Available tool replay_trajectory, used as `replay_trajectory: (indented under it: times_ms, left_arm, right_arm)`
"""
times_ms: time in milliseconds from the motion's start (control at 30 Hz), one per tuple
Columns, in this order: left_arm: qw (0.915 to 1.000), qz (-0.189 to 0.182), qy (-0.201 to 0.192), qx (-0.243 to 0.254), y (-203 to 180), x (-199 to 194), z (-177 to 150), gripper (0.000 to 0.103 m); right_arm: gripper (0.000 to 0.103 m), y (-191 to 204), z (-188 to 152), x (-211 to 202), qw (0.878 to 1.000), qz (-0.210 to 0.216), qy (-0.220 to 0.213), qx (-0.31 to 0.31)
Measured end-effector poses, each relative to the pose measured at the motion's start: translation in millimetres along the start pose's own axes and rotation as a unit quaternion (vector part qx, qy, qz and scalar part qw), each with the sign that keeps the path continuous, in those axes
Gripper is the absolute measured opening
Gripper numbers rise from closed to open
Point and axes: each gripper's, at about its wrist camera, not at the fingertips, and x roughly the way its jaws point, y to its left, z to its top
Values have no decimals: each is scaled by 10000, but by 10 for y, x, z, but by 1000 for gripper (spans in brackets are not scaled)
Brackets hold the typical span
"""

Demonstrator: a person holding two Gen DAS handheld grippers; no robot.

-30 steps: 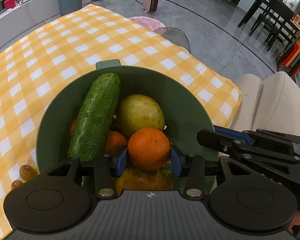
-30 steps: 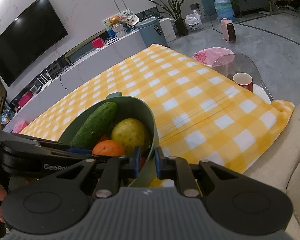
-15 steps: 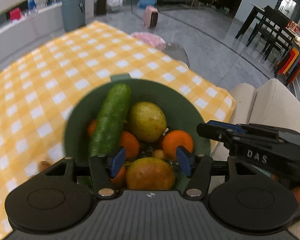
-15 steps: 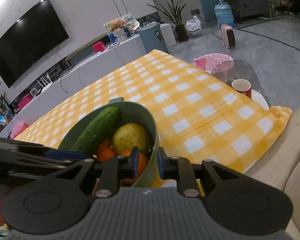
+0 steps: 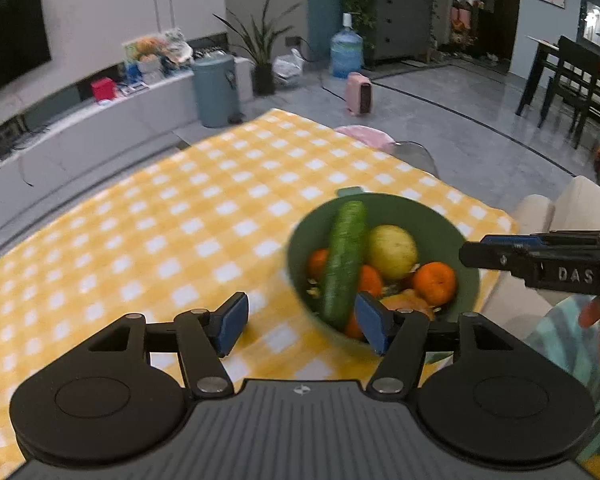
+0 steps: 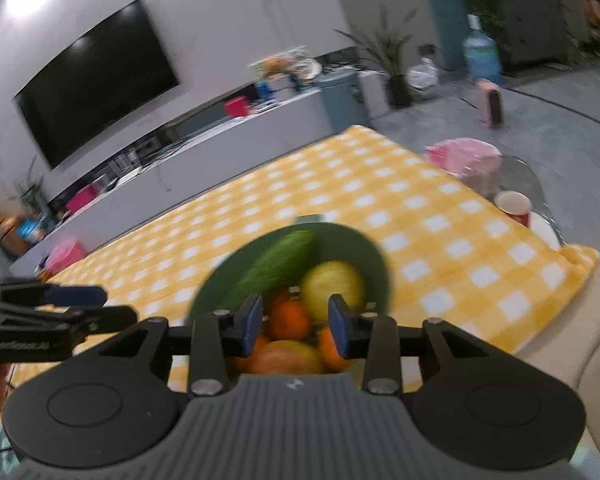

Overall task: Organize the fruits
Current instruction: 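Move both tools back toward the two small brown kiwis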

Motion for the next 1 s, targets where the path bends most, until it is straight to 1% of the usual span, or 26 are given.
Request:
replay_trajectory:
  times_ms: [100, 233, 300, 367, 400, 433, 567, 667, 767, 833, 933, 967, 1000]
  left_arm:
    - [9998, 154, -93, -83, 112, -81, -84, 73]
    - [9989, 444, -66, -143, 259, -147, -217, 78]
    - [9985, 523, -75, -164, 335, -188, -293, 80]
    - [9982, 549, -190, -176, 410, -233, -376, 81]
    - [9980, 559, -231, -185, 438, -252, -415, 83]
    - [9980, 555, -239, -199, 466, -266, -446, 86]
    - [9987, 388, -161, -294, 582, -278, -535, 86]
    - [9990, 219, -110, -379, 655, -250, -557, 86]
    - [9993, 95, -116, -339, 696, -207, -578, 86]
    - [9993, 14, -45, -376, 729, -145, -581, 79]
    - [9993, -35, 39, -380, 782, -56, -595, 75]
    - [9993, -34, 67, -372, 798, -28, -598, 75]
    - [9993, -26, 102, -347, 813, 7, -596, 73]
  right_arm:
    - [35, 270, -50, 33, 9993, 188, 138, -301]
    - [37, 604, -156, 118, 9966, 378, 367, -636]
    - [37, 758, -218, 158, 9948, 395, 436, -832]
    - [37, 895, -275, 202, 9926, 397, 511, -1032]
    - [37, 964, -303, 227, 9912, 397, 553, -1133]
    - [37, 1008, -331, 251, 9902, 400, 582, -1207]
    - [37, 1175, -396, 339, 9853, 350, 618, -1554]
    - [37, 1288, -420, 387, 9794, 279, 535, -1926]
    - [37, 1370, -419, 446, 9738, 246, 400, -2223]
    - [37, 1420, -422, 497, 9685, 209, 360, -2457]
    - [36, 1500, -427, 606, 9600, 165, 387, -2768]
    - [36, 1510, -431, 643, 9581, 167, 418, -2828]
    - [36, 1519, -432, 675, 9568, 167, 449, -2868]
